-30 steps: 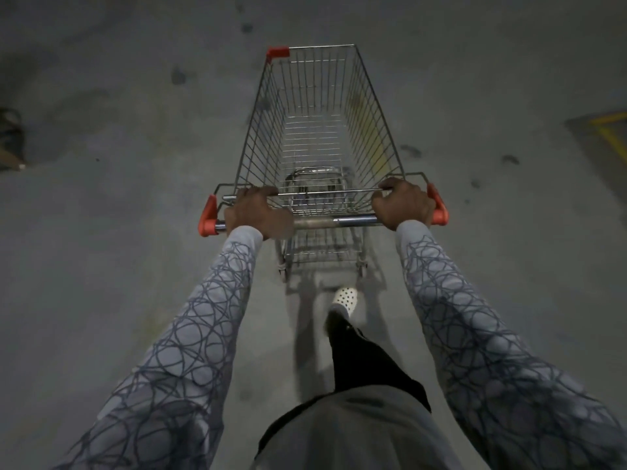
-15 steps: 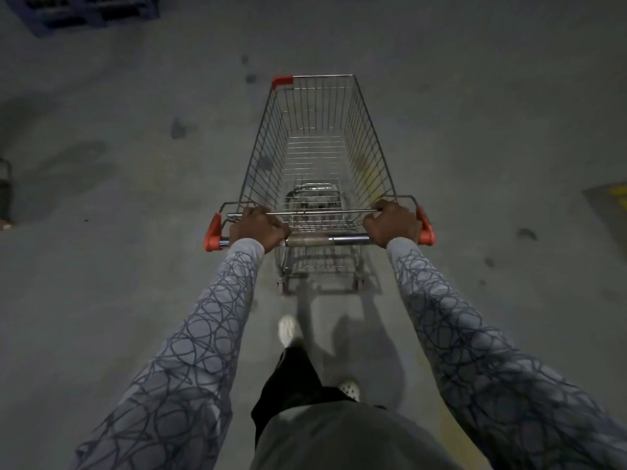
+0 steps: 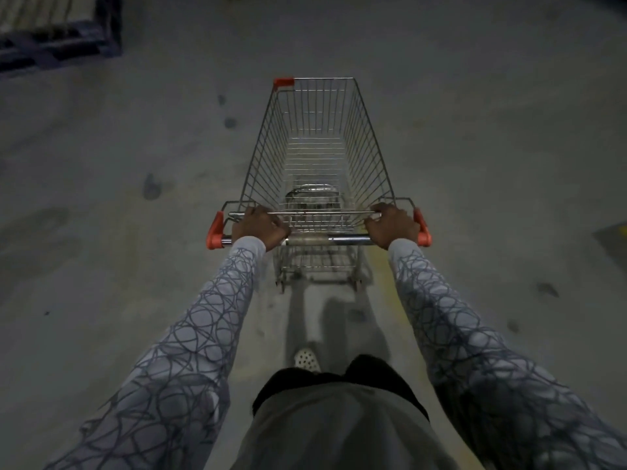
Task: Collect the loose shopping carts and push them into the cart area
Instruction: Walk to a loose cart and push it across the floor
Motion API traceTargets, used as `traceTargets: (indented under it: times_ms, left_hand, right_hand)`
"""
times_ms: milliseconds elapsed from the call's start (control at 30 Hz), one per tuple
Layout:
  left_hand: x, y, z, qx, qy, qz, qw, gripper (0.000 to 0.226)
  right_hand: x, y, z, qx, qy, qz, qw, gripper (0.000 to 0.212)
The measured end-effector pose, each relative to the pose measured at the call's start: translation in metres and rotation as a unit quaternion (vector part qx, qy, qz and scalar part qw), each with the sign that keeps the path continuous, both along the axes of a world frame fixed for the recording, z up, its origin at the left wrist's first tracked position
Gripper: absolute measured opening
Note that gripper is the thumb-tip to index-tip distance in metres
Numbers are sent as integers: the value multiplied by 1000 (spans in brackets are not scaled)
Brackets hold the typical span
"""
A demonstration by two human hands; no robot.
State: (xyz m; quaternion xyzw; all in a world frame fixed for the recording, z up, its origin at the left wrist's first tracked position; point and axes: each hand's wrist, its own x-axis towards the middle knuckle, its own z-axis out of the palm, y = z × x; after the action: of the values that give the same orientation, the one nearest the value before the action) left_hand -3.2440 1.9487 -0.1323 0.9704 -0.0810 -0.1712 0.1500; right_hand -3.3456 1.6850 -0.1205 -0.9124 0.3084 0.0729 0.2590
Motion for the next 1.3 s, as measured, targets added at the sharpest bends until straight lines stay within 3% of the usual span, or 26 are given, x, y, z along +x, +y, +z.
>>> traceTargets:
  times_ms: [200,467,600,767,867,1133,1300]
  left_hand:
    - [151,-38,2,-25,-38,-30,999,12]
    - [417,-121,-13,-52,-54,-23,997,36]
    - [534,-166,-7,-66,-36,-15,997,23]
    - [648,-212,1,-49,-75,4,996,19]
    - [720,-239,-5,-40,-108,27,993,32]
    - [959,-335,0,-51,-136,-10,989,19]
    - [1116,-403,3,-43,-117,-47,991,26]
  right_hand:
    - [148,-26,-1,-28,-15,-59,998,42]
    - [404,-117,-9,-57,-21,-39,997,43]
    - [525,-162,-3,-37,-7,-31,999,43]
    - [647,-207,10,-5,12,0,1000,44]
    - [721,-234,6,2,5,-11,1000,45]
    - [958,-325,-8,-31,-15,-42,999,44]
    - [1095,-385,-5,-23,-19,-74,997,43]
